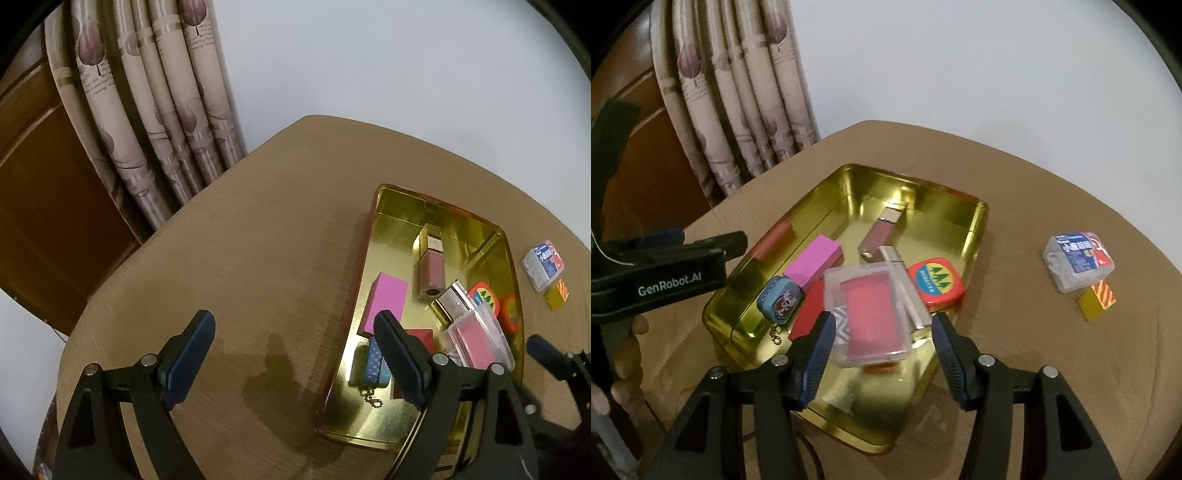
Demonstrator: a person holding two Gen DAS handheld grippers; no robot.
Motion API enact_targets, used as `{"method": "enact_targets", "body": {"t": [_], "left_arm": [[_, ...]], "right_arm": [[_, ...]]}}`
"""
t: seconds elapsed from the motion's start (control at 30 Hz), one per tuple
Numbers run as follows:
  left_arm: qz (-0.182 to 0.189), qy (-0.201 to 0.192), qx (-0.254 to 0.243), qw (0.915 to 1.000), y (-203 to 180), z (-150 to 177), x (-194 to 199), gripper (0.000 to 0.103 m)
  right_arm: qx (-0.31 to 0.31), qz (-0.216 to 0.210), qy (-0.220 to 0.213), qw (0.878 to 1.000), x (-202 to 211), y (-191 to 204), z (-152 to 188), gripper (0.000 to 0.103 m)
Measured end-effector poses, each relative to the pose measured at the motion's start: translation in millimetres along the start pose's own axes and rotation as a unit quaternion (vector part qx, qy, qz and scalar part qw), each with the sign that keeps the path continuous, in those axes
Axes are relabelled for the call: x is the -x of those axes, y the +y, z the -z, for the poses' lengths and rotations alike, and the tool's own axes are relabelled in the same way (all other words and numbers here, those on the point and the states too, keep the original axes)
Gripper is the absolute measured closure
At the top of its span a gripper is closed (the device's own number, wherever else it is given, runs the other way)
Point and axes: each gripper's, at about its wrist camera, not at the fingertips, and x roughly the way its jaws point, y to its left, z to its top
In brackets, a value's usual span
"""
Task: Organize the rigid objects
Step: 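Open the right tool and move it toward the striped cube, then grasp the striped cube with the right tool while the left tool grasps the floss box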
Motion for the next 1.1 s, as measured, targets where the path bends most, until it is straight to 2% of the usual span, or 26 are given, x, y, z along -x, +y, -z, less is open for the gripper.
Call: {"method": "enact_targets", "body": {"t": [0.1, 0.27, 0.57, 0.77, 1.1], "left_arm": [[-0.001, -0.001, -0.003, 1.0000, -0.4, 0.3, 0.4, 0.017], [-0.005, -0.003, -0.010, 0.9999, -2.8, 0.7, 2.0, 0.017], [-0.004, -0.002, -0.029, 0.9996, -9.7, 4.1, 2.4, 0.017], [0.005, 0.001, -0.047, 0.9989, -20.5, 9.0, 2.9, 0.017], [0.025, 0.006, -0.070, 0.9972, -32.7, 12.9, 2.8, 0.017]], "right_arm": [[-0.012, 0.003, -0.009, 1.000, 8.4, -15.8, 2.0, 0.047], [-0.033, 0.032, -0.015, 0.999, 16.1, -57.1, 9.3, 0.047], [-0.059, 0.110, -0.008, 0.992, 10.0, -151.4, 23.2, 0.047], [-0.052, 0.109, 0.006, 0.993, -11.4, -191.5, 15.7, 0.047], [-0.019, 0.103, 0.013, 0.994, -48.2, -208.1, 3.7, 0.047]]}}
